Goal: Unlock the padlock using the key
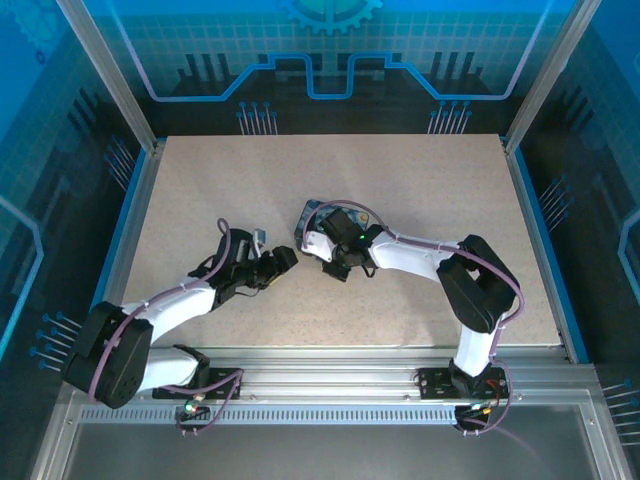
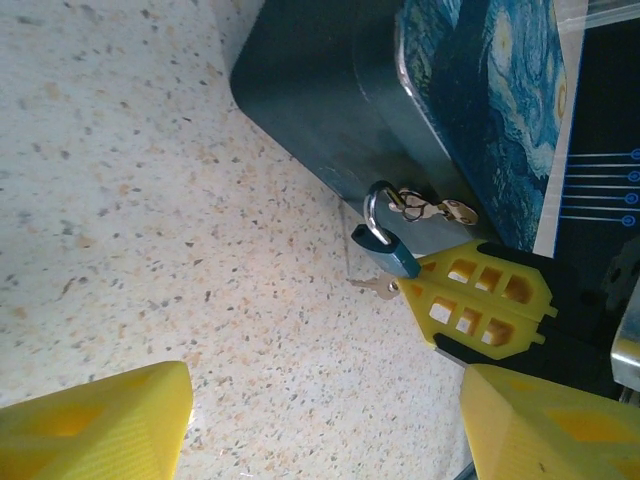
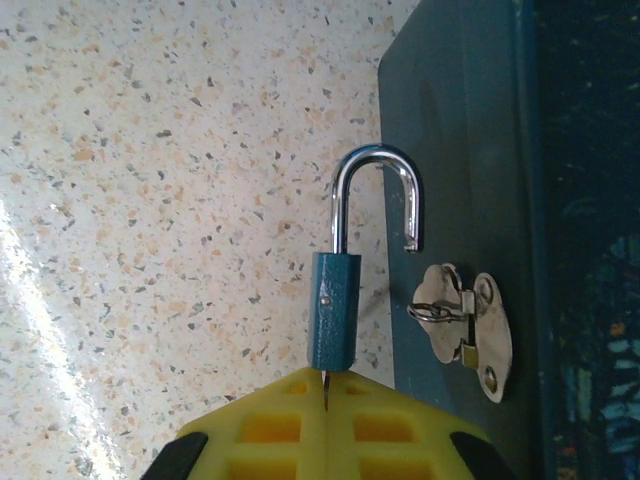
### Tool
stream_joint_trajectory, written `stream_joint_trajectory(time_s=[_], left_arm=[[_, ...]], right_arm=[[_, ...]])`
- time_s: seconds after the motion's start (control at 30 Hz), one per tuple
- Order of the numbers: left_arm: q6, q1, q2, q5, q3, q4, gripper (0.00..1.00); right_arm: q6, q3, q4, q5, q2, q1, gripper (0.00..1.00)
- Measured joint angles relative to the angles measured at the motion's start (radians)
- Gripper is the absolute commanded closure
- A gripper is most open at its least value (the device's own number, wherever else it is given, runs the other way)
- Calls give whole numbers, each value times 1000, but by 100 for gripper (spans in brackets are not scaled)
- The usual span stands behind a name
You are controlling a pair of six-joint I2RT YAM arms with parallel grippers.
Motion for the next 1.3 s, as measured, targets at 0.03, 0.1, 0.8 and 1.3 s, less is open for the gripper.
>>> stream_joint_trajectory(time_s=[0.03, 0.1, 0.8, 1.3], left_arm=[[0, 5, -11, 0, -4, -6, 27], [0, 14, -32, -5, -11, -19, 27], [-3, 36, -194, -3, 4, -117, 1], [36, 36, -206, 5, 139, -219, 1]], right_arm=[[3, -2, 3, -6, -5, 2, 100], [10, -10, 6, -13, -25, 5, 100], [182, -165, 50, -54, -417, -4, 100], [472, -192, -70, 31, -622, -278, 100]])
